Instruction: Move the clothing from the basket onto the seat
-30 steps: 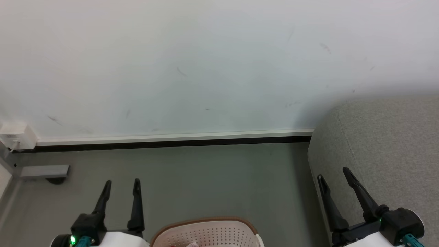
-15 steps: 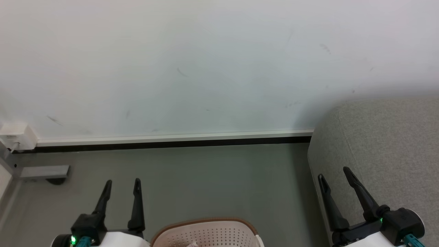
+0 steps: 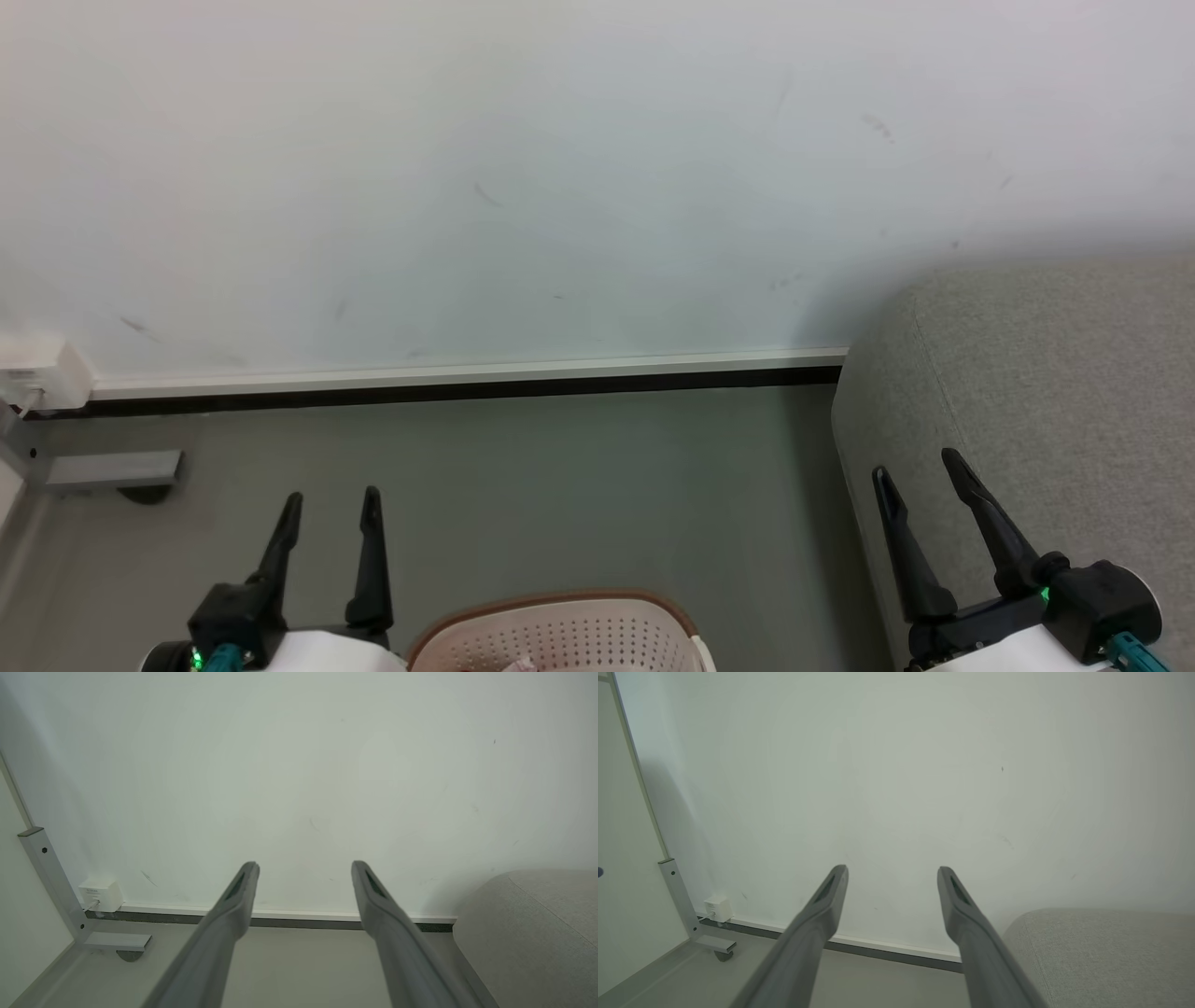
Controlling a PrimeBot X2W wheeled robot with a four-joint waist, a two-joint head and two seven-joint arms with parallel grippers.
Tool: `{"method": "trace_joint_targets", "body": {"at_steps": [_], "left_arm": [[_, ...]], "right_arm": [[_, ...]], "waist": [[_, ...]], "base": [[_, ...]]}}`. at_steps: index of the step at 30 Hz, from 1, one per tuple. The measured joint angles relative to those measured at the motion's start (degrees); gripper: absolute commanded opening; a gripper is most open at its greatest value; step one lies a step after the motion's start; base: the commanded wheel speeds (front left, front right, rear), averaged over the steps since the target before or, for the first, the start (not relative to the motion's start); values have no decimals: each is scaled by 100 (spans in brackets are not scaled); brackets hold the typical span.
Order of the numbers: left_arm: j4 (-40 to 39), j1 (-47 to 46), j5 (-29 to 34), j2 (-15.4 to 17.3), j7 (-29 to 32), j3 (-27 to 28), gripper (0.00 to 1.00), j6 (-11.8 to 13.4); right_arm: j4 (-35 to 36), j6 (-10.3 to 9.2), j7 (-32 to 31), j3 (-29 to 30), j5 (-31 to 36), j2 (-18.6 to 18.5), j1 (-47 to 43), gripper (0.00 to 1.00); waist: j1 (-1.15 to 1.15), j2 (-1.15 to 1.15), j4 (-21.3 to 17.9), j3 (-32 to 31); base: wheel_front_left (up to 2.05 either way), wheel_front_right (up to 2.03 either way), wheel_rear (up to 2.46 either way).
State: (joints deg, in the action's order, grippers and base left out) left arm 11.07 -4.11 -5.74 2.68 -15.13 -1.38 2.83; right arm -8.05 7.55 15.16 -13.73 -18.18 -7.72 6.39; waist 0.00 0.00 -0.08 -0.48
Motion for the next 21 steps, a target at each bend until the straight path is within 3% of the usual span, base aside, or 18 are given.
{"method": "trace_joint_targets", "body": {"at_steps": [10,21], "left_arm": [[107,-7,-221,0,0,-40,100,-26],[480,-398,-319,1,0,-269,100,-129]], "right_arm": [[57,0,0,87,-58,-1,9,100],[197,0,1,287,-158,-41,252,100]], "waist": [[0,0,-148,151],[0,0,-315,752]], "base": [[0,0,0],[0,0,0]]}}
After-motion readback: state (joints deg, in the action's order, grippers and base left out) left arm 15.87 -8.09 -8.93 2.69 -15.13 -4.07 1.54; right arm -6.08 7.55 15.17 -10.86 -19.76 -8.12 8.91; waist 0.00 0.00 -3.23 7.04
